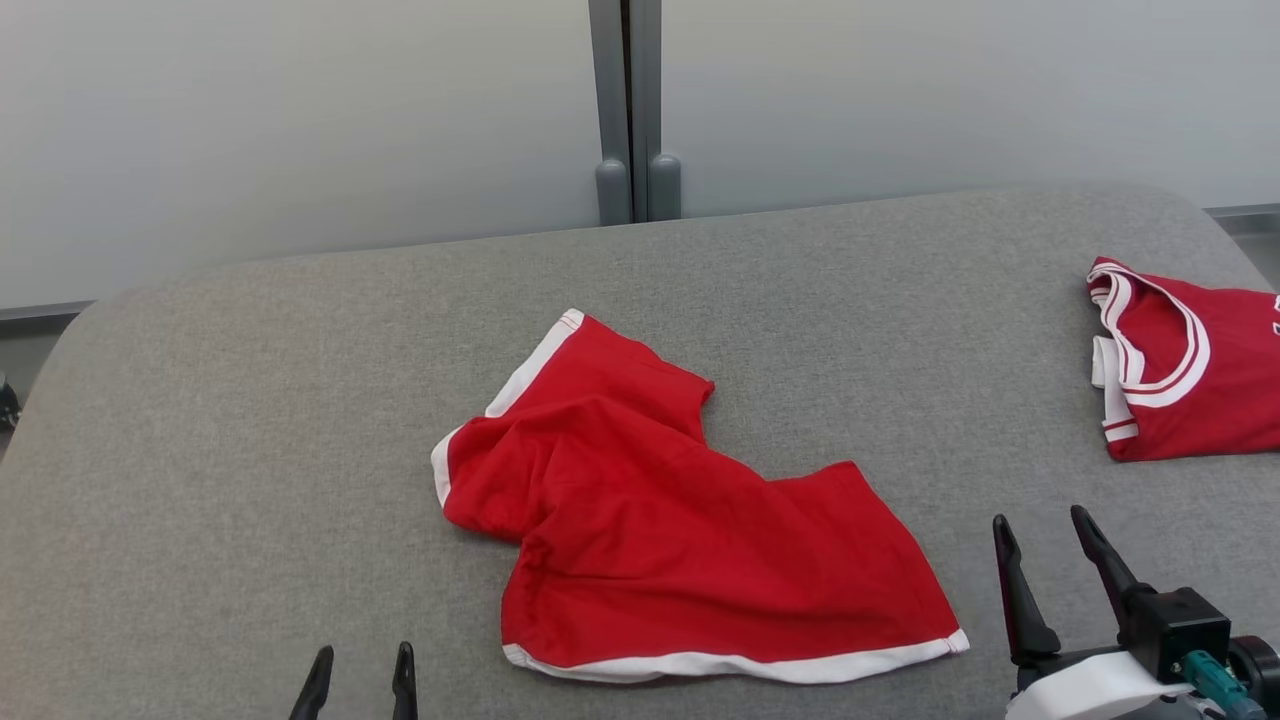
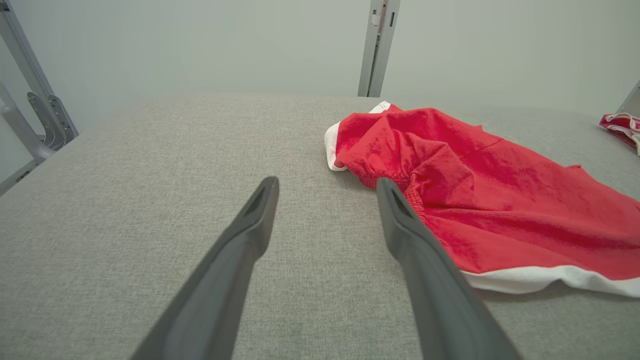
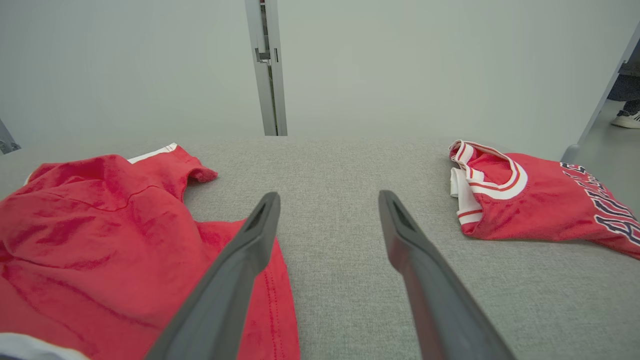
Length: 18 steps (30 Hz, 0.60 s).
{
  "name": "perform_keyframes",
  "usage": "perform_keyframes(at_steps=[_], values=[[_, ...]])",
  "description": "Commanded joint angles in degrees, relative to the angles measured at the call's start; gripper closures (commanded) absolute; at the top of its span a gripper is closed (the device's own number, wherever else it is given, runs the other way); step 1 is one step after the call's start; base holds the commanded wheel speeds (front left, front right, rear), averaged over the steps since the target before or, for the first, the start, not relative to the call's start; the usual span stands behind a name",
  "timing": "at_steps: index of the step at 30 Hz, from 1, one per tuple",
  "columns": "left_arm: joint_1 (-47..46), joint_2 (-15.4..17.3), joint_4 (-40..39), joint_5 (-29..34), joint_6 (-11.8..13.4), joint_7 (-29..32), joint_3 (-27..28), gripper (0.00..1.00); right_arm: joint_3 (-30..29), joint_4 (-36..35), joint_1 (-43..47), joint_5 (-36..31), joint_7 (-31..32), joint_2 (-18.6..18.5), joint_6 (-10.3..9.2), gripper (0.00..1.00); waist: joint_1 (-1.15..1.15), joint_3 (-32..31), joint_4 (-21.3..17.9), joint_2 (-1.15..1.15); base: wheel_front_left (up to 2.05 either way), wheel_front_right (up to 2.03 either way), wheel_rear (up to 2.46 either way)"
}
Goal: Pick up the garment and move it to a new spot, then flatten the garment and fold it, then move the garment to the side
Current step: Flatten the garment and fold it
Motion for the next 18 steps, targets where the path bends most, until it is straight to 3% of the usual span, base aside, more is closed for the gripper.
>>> perform_keyframes(at_steps=[1,5,13,18], values=[[-0.72,0.05,1.25,0.13,-0.56,-0.14,-0.17,0.0,-0.31,-0.61,-0.64,0.56,-0.15,-0.54,-0.1,0.0,0.0,-0.03,-0.03,0.0,0.0,0.0,0.0],[-1.98,2.45,3.99,1.64,-1.71,2.59,-2.82,0.0,0.48,0.08,-1.09,1.35,0.9,-2.52,-0.1,0.0,0.0,0.15,-0.57,0.0,0.0,0.0,0.0],[-3.25,3.94,2.3,-0.05,-2.34,21.37,-6.77,0.0,10.55,1.64,-1.64,6.27,20.2,-8.51,-0.1,0.0,0.0,1.51,-1.52,0.0,0.0,0.0,0.0],[-5.82,4.03,1.4,-0.46,-2.51,26.25,-8.29,0.0,14.86,2.39,-2.97,8.01,27.34,-10.53,-0.1,0.0,0.0,3.86,-1.71,0.0,0.0,0.0,0.0]])
